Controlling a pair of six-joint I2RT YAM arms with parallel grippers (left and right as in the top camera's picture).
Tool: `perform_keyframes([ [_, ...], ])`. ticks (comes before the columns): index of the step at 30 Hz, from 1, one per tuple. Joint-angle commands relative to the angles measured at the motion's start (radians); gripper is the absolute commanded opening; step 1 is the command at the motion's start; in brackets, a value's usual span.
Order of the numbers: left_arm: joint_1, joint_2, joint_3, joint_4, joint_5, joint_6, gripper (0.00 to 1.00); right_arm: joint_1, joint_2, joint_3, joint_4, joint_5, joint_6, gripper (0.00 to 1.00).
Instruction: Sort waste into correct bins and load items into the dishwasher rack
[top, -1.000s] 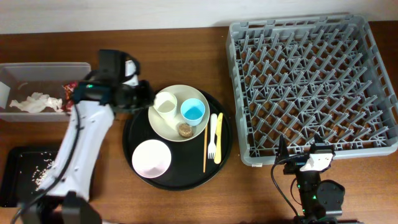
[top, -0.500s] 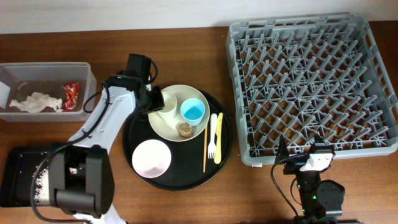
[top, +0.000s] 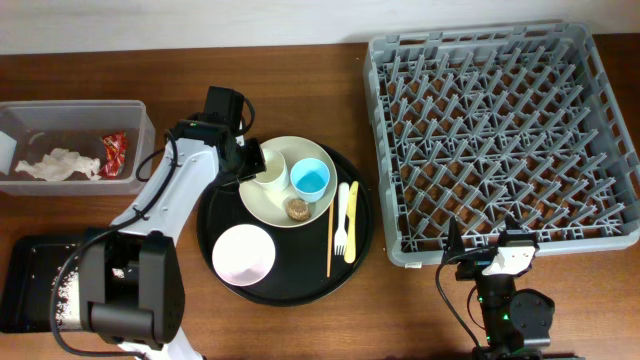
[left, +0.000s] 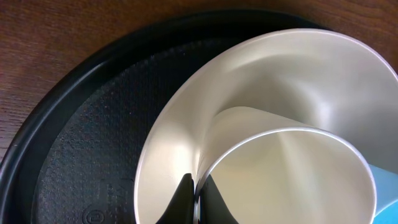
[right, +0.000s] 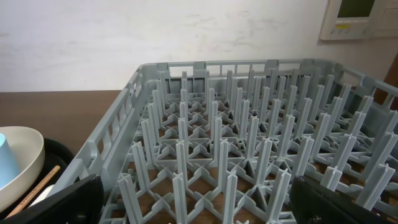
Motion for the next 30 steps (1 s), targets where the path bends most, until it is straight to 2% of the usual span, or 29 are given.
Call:
perform_keyframes([
  [1,0.013,-0.008,0.024,0.002,0.004,0.000,0.01,0.006,-0.006,-0.005,-0.006,0.008,0.008,0.98],
  [3,0.048,-0.070,0.059,-0.002,0.003,0.000,0.01,0.006,-0.007,-0.005,-0.006,0.008,0.008,0.98],
  [6,0.142,-0.237,0.069,-0.029,0.010,0.069,0.01,0.006,-0.007,-0.005,-0.006,0.008,0.008,0.98],
  [7,0.177,-0.278,0.069,-0.040,0.074,0.100,0.01,0.006,-0.007,-0.005,-0.006,0.008,0.008,0.98],
  [9,0.253,-0.323,0.069,-0.052,0.326,0.168,0.01,0.006,-0.007,-0.005,-0.006,0.008,0.008,0.98],
  [10,0.299,-0.323,0.068,-0.063,0.553,0.232,0.00,0.006,-0.007,-0.005,-0.006,0.008,0.008,0.98],
  [11,0.328,-0.319,0.068,-0.074,0.730,0.317,0.00,0.006,-0.007,-0.005,-0.006,0.008,0.008,0.98],
  [12,0.338,-0.319,0.065,-0.081,0.889,0.456,0.00,0.006,-0.007,-0.005,-0.006,0.008,0.008,0.98],
  [13,0.338,-0.319,0.064,-0.103,0.988,0.584,0.00,0.006,-0.007,-0.005,-0.006,0.008,0.008,0.98],
  [15,0.338,-0.319,0.056,-0.170,1.029,0.675,0.00,0.006,-0.007,-0.005,-0.006,0.008,0.008,0.98],
  [18,0.335,-0.312,-0.042,-0.155,1.099,0.761,0.00,0.006,-0.007,-0.005,-0.006,0.008,0.008,0.99],
  [20,0.335,-0.282,-0.105,-0.080,1.155,0.761,0.00,0.006,-0.007,-0.005,-0.006,0.008,0.008,0.98],
  [28,0.335,-0.029,-0.110,-0.002,1.413,0.795,0.00,0.006,-0.007,-0.005,-0.005,0.008,0.008,0.98],
  [30,0.335,-0.015,-0.110,0.034,1.469,0.795,0.00,0.006,-0.007,-0.005,0.002,-0.076,0.016,0.99],
])
